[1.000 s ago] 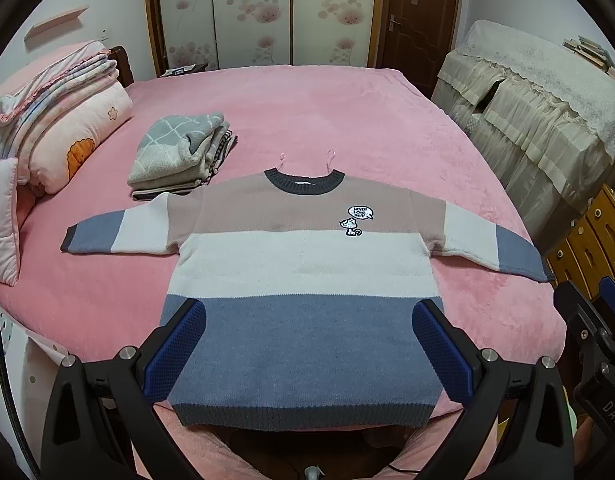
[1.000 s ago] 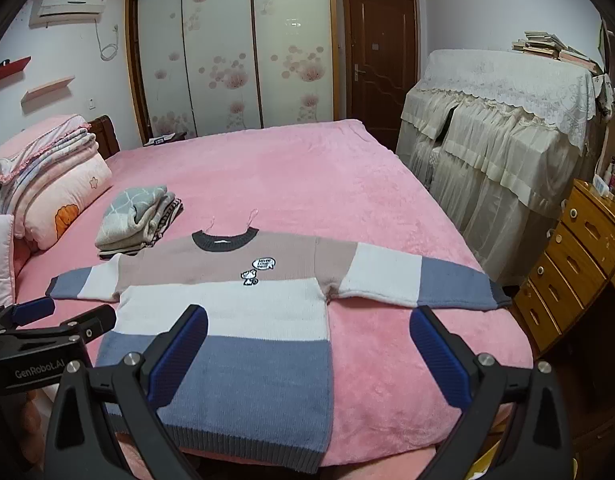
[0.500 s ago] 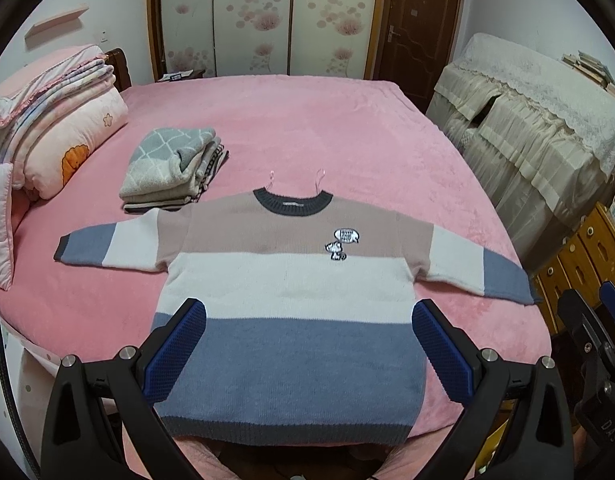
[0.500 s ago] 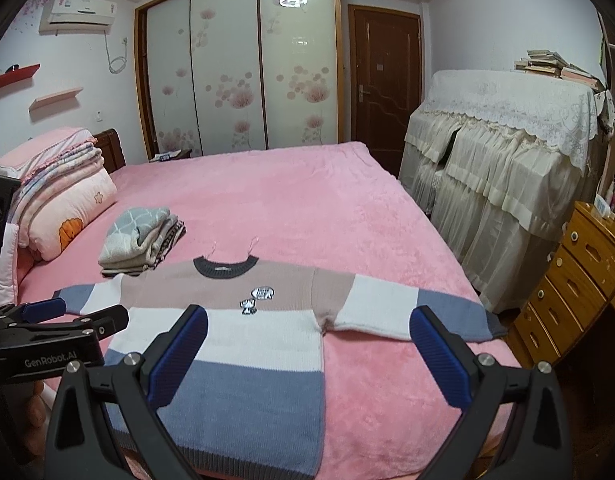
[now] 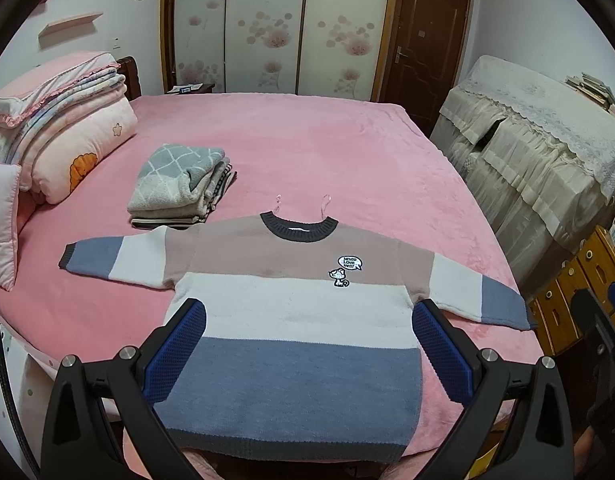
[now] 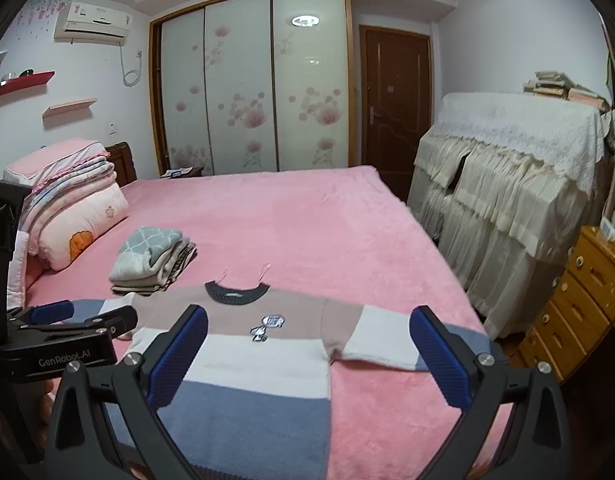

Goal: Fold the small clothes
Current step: 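Move the right gripper to a grey sleeve cuff and grasp it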

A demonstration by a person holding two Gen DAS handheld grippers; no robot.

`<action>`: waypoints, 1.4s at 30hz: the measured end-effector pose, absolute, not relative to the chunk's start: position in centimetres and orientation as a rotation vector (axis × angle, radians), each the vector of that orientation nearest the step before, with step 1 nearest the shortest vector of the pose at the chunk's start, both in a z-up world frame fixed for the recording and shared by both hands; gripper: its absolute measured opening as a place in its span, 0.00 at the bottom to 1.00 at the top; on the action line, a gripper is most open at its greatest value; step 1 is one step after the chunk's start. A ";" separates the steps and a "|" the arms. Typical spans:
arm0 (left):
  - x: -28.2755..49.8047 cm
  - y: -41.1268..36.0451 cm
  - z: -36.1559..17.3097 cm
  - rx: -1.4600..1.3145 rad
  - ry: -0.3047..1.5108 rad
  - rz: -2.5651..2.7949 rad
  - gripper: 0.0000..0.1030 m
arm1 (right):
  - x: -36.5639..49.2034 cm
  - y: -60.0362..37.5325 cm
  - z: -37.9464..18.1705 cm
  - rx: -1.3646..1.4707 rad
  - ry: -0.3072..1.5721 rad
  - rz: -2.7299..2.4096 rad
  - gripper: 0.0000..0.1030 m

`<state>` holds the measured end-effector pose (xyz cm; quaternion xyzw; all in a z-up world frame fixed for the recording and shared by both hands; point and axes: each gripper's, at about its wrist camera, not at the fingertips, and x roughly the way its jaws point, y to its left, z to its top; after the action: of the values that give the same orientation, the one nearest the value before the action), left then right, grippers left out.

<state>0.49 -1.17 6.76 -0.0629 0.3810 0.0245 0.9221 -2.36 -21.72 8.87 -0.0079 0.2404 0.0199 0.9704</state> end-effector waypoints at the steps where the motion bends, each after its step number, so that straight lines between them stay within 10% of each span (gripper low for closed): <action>1: 0.5 -1.1 6.9 -0.126 0.775 0.051 0.99 | -2.4 -21.8 9.1 -0.022 0.474 0.032 0.99; 24: 7.4 -10.6 9.5 0.011 0.684 -0.106 0.99 | -2.0 -33.9 11.0 0.078 0.288 -0.197 0.99; 42: 15.8 -24.8 -1.8 0.175 0.770 -0.257 0.99 | 2.3 -46.8 -1.2 0.236 0.555 -0.413 0.99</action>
<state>15.80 -24.83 -1.79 0.0852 0.3740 -0.1250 0.9150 2.30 -46.83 -1.24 0.1154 0.2714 -0.2020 0.9339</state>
